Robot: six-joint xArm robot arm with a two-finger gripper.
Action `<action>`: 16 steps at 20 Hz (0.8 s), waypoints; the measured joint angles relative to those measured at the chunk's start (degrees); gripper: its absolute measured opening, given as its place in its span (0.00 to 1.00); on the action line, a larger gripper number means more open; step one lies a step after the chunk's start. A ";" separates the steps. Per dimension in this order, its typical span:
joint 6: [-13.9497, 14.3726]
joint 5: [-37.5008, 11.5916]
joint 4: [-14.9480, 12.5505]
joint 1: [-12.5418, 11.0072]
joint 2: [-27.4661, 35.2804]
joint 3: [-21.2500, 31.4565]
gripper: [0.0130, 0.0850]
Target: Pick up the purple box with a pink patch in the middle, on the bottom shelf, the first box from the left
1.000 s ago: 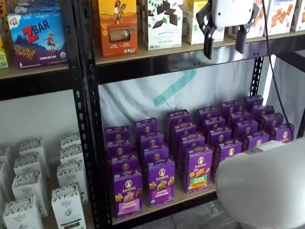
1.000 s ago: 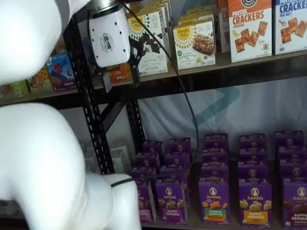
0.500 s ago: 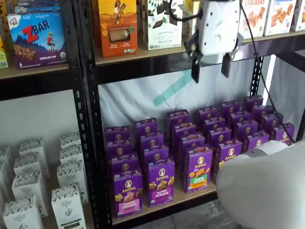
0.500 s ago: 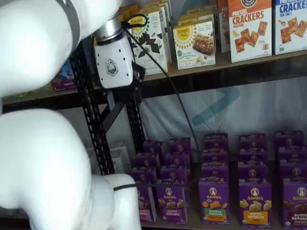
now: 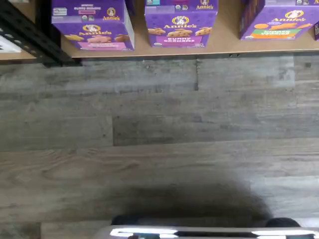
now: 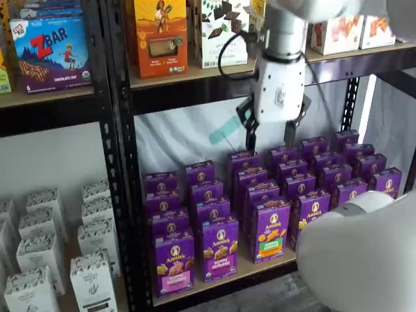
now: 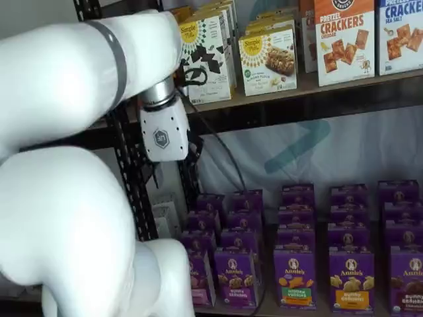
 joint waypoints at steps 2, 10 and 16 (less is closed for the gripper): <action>0.92 -3.35 -0.88 0.76 0.36 2.70 1.00; 2.99 -16.57 -2.86 1.84 6.26 11.14 1.00; 5.29 -26.70 -3.73 3.38 13.42 14.51 1.00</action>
